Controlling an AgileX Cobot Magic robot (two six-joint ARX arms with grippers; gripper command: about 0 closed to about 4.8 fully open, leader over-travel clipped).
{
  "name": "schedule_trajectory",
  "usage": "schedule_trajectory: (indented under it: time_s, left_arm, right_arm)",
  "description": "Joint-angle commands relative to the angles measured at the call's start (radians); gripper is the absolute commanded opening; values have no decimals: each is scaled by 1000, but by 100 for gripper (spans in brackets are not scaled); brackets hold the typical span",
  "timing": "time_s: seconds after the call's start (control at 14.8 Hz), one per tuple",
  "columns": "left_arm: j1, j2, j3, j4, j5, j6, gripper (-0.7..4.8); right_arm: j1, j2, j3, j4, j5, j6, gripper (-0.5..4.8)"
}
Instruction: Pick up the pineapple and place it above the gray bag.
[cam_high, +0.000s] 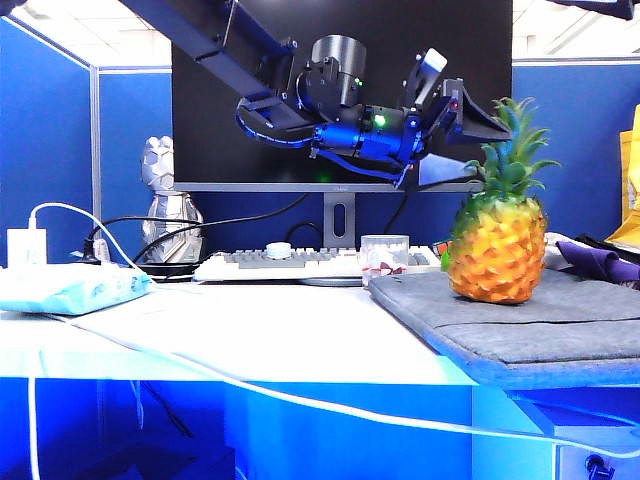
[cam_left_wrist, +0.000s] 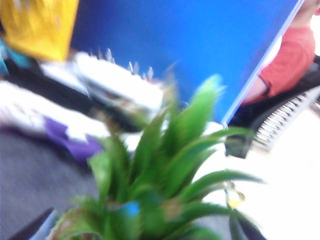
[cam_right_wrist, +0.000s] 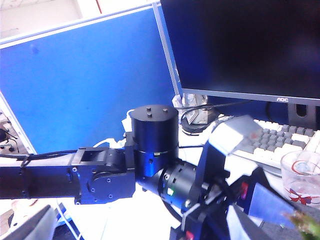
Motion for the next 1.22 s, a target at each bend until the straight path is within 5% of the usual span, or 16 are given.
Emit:
schedule_trajectory:
  time_s: [0.07, 0.34, 0.47, 0.88, 1.22]
  left_arm:
    - [15, -12, 4, -56, -45, 73, 479]
    - [71, -39, 4, -265, -124, 233, 479]
    - [97, -67, 4, -358, -104, 253, 479]
    - [85, -139, 5, -357, -26, 259, 479]
    - [177, -296, 9, -571, -108, 317, 479]
  right_arm:
    - [0, -3, 6, 16, -6, 2, 479]
    - [0, -3, 6, 16, -27, 8, 479]
    - [0, -3, 6, 18, -25, 8, 479]
    - [3, -3, 6, 46, -3, 28, 479]
    - [2, -20, 10, 62, -9, 54, 479]
